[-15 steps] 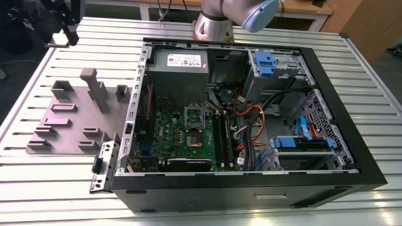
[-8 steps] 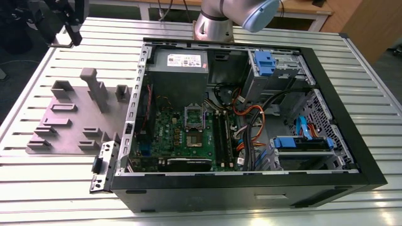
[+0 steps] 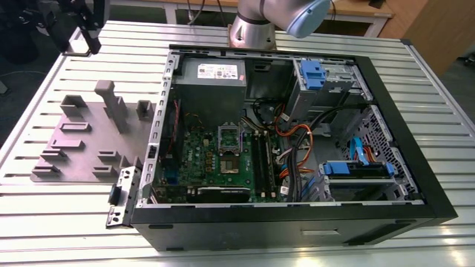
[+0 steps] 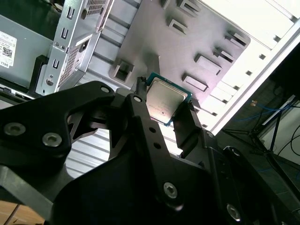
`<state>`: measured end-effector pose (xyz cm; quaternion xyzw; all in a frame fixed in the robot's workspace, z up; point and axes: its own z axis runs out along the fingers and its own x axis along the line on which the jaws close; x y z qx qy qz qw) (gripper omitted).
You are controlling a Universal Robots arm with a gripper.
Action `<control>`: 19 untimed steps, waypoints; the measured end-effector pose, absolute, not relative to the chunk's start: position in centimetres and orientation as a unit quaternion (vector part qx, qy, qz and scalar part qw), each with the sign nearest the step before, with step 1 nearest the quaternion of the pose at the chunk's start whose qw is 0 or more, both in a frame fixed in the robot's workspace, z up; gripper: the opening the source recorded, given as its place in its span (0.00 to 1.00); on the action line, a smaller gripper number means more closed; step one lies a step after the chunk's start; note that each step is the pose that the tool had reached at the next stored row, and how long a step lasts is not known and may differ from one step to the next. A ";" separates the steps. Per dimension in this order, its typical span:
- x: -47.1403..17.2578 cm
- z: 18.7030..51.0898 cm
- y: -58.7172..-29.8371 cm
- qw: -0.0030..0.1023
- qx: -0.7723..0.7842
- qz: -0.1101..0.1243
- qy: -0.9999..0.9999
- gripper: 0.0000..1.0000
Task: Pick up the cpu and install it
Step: 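Pick up the cpu and move it towards the insertion slot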
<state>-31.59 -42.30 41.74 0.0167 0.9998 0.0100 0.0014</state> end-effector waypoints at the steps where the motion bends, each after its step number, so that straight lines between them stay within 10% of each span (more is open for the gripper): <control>1: -31.5 41.7 -42.3 0.001 0.017 0.010 1.000 0.47; 19: -30.2 41.7 -42.3 0.001 0.017 0.010 1.000 0.47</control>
